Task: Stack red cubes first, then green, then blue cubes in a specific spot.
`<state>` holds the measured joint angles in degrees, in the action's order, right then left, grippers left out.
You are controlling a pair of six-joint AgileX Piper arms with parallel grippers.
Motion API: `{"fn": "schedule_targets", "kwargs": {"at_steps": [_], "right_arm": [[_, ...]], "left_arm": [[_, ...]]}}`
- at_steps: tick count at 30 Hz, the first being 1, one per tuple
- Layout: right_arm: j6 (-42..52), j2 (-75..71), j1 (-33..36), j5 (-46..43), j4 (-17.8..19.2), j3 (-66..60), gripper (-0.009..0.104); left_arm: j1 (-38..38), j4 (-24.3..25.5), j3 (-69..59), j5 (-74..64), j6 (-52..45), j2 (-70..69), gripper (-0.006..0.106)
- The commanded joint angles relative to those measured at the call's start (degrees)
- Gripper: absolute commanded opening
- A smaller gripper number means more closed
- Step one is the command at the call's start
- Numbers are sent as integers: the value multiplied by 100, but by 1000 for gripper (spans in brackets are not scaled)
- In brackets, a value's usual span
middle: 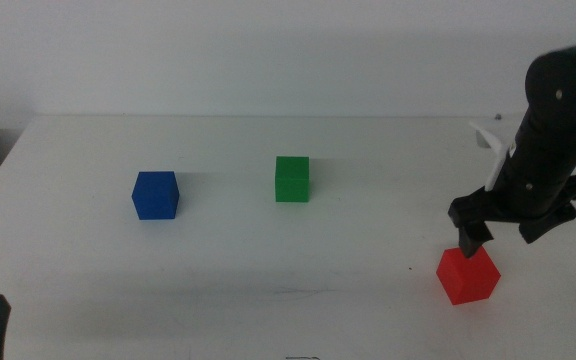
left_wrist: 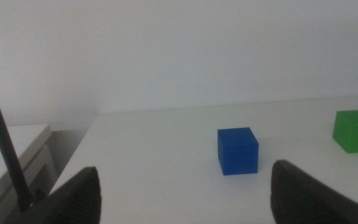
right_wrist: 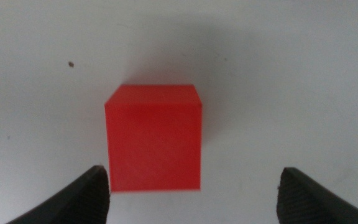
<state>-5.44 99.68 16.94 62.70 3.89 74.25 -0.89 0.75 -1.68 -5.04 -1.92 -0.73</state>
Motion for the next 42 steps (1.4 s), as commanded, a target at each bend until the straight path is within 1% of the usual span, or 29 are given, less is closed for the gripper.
{"fn": "schedule_targets", "kwargs": {"at_steps": [1,4,16,22,25,27,29,30,32,34,35,36,38,40,42], "right_arm": [[-48,-264,46,-438,108,-34,94],[-63,-251,65,-527,27,-99,94],[-39,-74,111,-849,-51,-376,92],[-39,86,131,-964,-107,-461,88],[-13,191,141,-964,-147,-461,82],[44,242,162,-964,-167,-461,76],[72,290,168,-999,-167,-461,66],[72,296,168,-1039,-167,-461,59],[-44,303,168,-1104,-169,-461,38],[-338,267,189,-1040,-162,-461,12],[-484,227,237,-972,-144,-455,1],[-700,170,294,-870,-124,-432,-2],[-1299,111,443,-601,-43,-304,-1],[-1927,90,681,-144,94,47,-1],[-2349,132,908,145,223,406,1]], "left_arm": [[-8,-75,19,504,29,-119,94],[-8,-75,19,504,29,-119,94],[-8,-75,19,504,29,-119,94],[-8,-75,19,504,29,-119,94],[-8,-75,19,504,29,-119,94],[-8,-75,19,504,29,-119,94],[-8,-75,19,504,29,-119,94],[-8,-75,19,504,29,-119,94],[-8,-75,19,504,29,-119,94],[-8,-75,19,504,29,-119,94],[-8,-75,19,504,29,-119,94],[-8,-75,19,504,29,-119,94],[-8,-75,19,504,29,-119,94],[-8,-75,19,504,29,-119,94],[-8,-75,19,504,29,-119,94]]}}
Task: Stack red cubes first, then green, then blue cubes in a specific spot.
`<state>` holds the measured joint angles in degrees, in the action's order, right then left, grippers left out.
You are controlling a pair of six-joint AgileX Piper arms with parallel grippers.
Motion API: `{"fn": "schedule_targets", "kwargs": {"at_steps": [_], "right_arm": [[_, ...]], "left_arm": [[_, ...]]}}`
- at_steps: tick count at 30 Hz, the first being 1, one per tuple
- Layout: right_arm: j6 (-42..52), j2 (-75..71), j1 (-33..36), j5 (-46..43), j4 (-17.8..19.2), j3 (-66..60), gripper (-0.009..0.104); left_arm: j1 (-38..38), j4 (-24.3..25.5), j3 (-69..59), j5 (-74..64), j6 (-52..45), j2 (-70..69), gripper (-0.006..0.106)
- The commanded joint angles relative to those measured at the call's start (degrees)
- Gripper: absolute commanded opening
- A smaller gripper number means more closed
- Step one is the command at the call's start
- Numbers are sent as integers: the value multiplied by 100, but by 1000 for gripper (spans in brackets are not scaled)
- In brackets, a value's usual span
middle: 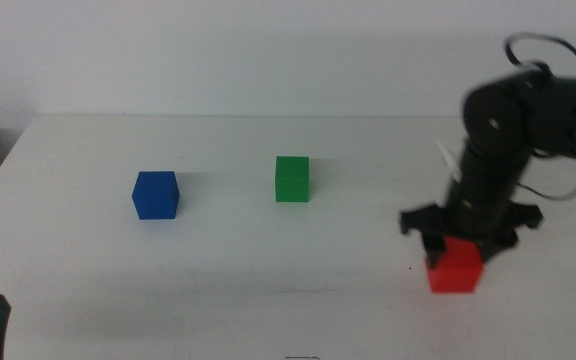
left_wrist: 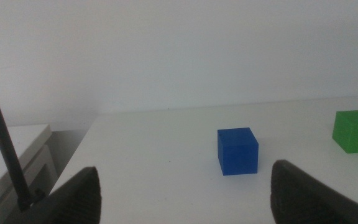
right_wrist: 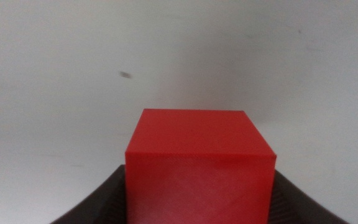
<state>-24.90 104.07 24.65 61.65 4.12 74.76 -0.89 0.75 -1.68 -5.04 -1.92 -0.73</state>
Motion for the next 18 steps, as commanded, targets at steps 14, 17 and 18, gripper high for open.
{"fn": "schedule_targets", "kwargs": {"at_steps": [14,17,18], "right_arm": [[-1634,1315,1436,906,87,2932,2],[-1674,1676,1608,997,57,3384,2],[-1674,1780,1662,1010,45,3499,2]], "left_arm": [[-8,-75,19,504,29,-119,94],[-8,-75,19,504,29,-119,94],[-8,-75,19,504,29,-119,94]]}}
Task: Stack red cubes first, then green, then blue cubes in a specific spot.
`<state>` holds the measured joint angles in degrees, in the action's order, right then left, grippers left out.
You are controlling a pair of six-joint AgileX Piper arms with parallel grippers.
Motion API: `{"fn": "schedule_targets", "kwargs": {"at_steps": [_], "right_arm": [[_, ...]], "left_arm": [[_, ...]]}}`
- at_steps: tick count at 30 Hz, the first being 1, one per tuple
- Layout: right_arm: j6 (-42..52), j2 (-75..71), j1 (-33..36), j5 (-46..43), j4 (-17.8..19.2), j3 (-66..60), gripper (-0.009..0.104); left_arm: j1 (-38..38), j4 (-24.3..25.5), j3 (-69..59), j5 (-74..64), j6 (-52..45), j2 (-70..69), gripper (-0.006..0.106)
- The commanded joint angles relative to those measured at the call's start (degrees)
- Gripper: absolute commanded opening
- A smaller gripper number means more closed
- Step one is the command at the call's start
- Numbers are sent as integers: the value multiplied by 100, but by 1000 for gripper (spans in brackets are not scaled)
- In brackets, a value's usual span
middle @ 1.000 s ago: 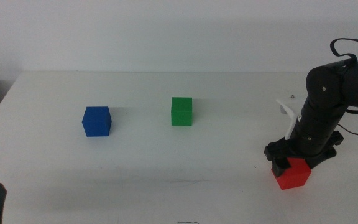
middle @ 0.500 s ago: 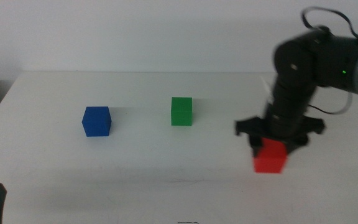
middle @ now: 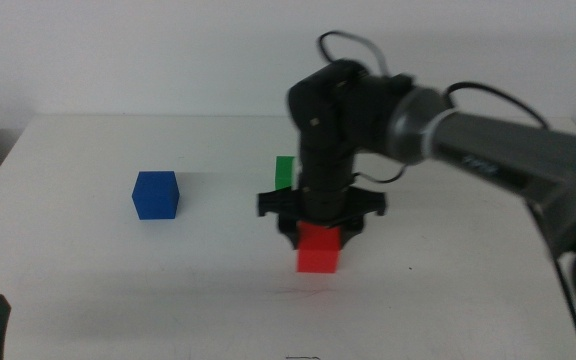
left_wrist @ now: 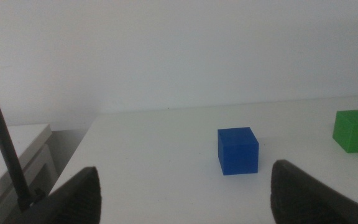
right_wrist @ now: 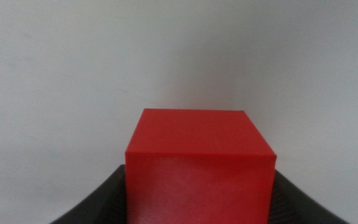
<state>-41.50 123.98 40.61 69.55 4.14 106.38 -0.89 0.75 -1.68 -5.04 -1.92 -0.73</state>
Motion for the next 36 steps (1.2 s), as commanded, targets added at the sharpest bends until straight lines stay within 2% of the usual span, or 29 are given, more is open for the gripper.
{"fn": "schedule_targets", "kwargs": {"at_steps": [1,12,13,14,17,20,36], "right_arm": [[-28,-123,99,219,15,425,2],[-55,230,211,183,-36,575,2],[-77,236,211,184,-36,575,37],[-71,236,211,184,-36,575,59],[-76,236,211,184,-42,575,78],[-76,218,211,184,-47,575,93],[-224,-192,238,500,66,575,94]], "left_arm": [[-8,-75,19,504,29,-119,94],[-8,-75,19,504,29,-119,94],[-8,-75,19,504,29,-119,94],[-8,-75,19,504,29,-119,94],[-8,-75,19,504,29,-119,94],[-8,-75,19,504,29,-119,94],[-8,-75,19,504,29,-119,94]]}}
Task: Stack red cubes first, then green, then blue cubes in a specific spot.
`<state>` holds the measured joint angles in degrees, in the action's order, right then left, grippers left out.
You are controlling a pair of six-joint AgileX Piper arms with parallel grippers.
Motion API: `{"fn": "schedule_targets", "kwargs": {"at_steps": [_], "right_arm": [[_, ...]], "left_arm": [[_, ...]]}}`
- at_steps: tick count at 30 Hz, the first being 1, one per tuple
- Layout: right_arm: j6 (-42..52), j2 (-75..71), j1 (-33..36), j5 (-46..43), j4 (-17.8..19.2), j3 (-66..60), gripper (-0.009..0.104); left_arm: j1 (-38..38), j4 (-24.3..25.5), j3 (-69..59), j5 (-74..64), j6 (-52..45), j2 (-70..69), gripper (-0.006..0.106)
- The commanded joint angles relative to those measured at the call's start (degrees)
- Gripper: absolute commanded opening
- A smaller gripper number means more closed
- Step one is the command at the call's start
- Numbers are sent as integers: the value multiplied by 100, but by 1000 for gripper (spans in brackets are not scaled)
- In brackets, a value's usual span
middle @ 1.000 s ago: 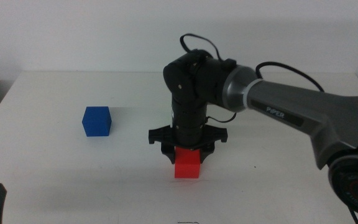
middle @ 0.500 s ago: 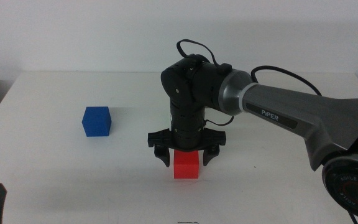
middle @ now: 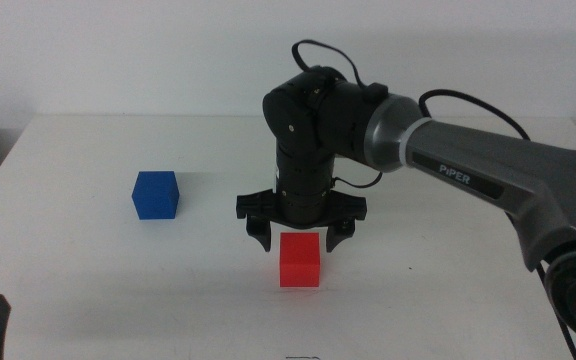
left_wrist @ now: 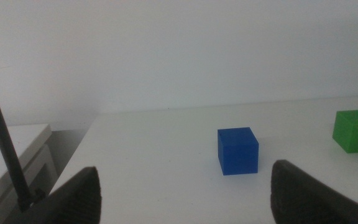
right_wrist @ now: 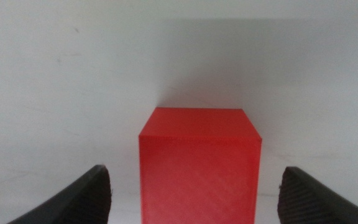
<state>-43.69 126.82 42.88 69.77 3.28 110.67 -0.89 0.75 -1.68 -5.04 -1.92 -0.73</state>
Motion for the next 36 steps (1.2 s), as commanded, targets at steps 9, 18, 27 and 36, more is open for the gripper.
{"fn": "schedule_targets", "kwargs": {"at_steps": [9,18,27,36], "right_arm": [[-46,-1037,87,470,548,355,94],[382,-266,-238,459,1222,1968,94],[850,1170,-602,337,1352,3541,94],[930,1551,-590,-25,1401,3738,94]], "left_arm": [[-8,-75,19,504,29,-119,94],[-8,-75,19,504,29,-119,94],[-8,-75,19,504,29,-119,94],[-8,-75,19,504,29,-119,94]]}}
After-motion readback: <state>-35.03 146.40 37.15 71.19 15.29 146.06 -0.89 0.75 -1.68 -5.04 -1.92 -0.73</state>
